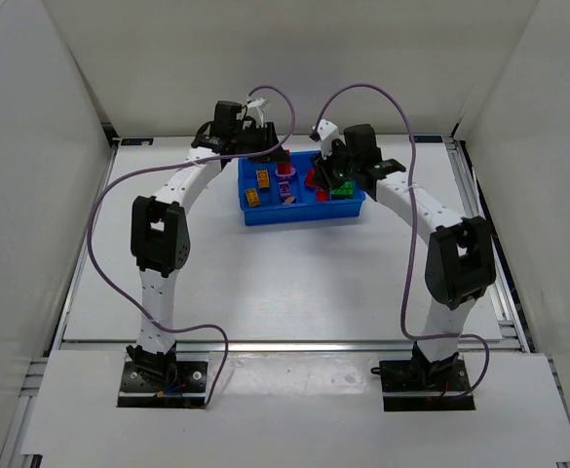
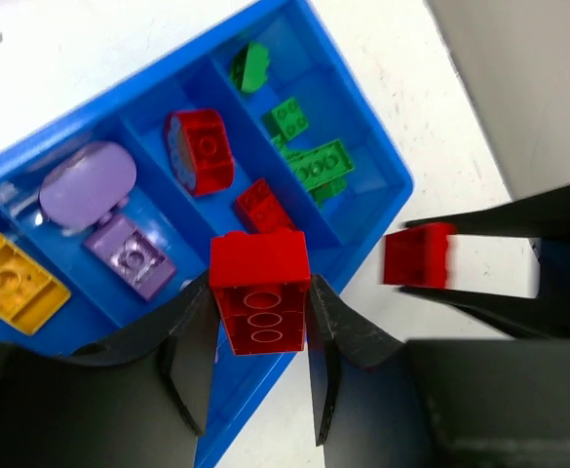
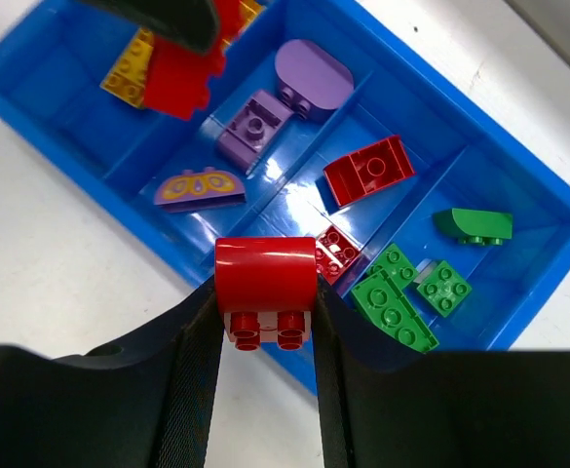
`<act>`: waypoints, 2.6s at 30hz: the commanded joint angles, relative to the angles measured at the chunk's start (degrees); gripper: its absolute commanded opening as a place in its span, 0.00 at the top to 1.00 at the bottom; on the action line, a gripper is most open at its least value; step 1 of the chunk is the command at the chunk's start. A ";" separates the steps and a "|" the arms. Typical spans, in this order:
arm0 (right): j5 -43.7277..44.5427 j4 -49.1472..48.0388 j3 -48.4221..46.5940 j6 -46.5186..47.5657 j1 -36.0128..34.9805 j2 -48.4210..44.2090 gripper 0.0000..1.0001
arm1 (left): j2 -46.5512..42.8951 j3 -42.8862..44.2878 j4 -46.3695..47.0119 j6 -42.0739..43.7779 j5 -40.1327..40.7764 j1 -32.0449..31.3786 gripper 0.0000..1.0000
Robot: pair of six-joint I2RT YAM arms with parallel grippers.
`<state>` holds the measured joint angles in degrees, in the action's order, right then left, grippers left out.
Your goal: Sort the legos into containers by color
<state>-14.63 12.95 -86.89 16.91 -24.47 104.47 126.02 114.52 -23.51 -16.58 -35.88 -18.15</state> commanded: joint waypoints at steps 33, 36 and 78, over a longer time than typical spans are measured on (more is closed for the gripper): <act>2.68 -7.50 -5.49 -5.03 0.82 8.66 0.26 | 0.81 9.76 4.08 -0.82 -2.88 0.84 0.90; 2.50 -7.76 -1.63 -7.15 2.23 0.16 0.26 | 1.77 10.11 4.08 -1.44 -4.02 0.23 0.90; -4.09 4.72 2.87 -10.93 15.42 -17.10 0.23 | 12.60 20.74 4.09 -1.62 4.32 -6.02 0.01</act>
<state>-18.17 19.57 -83.40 6.35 -9.02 87.92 144.11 132.20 -19.33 -18.48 -33.93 -24.60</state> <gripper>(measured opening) 0.771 0.995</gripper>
